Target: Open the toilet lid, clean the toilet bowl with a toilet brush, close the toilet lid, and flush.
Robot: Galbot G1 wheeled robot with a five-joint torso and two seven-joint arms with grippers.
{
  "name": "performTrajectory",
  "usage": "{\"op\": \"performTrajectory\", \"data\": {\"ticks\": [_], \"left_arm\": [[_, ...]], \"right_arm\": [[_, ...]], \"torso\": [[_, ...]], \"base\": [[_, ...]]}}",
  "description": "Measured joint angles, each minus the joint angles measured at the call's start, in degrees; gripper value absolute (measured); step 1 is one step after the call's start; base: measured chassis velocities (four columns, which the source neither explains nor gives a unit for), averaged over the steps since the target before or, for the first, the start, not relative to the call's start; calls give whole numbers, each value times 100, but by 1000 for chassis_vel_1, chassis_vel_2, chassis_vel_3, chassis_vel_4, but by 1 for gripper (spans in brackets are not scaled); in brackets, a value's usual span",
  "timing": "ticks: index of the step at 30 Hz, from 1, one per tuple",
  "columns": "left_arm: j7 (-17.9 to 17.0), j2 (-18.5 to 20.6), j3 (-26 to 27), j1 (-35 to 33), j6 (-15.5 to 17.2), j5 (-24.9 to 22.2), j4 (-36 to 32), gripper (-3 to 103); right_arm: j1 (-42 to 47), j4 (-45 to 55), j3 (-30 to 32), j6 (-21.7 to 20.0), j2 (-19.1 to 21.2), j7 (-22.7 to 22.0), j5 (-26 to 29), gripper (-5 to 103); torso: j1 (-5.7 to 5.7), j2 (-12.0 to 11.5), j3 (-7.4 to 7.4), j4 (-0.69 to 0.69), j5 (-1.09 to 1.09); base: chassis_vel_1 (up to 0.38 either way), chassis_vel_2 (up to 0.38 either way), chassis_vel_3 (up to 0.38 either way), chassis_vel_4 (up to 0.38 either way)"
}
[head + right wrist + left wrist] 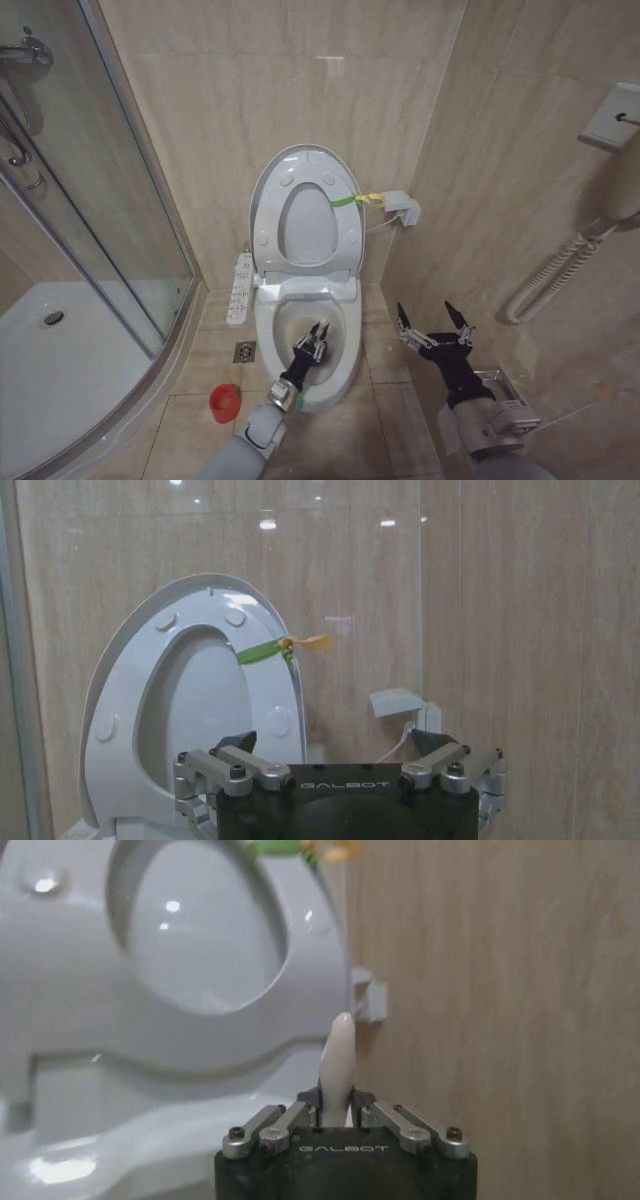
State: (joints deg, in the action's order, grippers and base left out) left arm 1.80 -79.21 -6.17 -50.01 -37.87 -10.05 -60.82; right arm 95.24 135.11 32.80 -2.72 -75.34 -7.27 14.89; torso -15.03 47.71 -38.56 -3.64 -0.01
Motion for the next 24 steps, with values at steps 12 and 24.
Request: {"op": "performTrajectory", "data": {"ticks": [12,24], "left_arm": [[24,-169,148,394,-54,-92,796,20],[-59,102,-80,-298,232,-68,-934,20]], "right_arm": [[0,0,0,0,0,0,0,100],[0,0,0,0,0,0,0,100]], "torso": [[0,0,0,-1,0],[0,0,0,0,0]], "base": [[0,0,0,0],[0,0,0,0]]}}
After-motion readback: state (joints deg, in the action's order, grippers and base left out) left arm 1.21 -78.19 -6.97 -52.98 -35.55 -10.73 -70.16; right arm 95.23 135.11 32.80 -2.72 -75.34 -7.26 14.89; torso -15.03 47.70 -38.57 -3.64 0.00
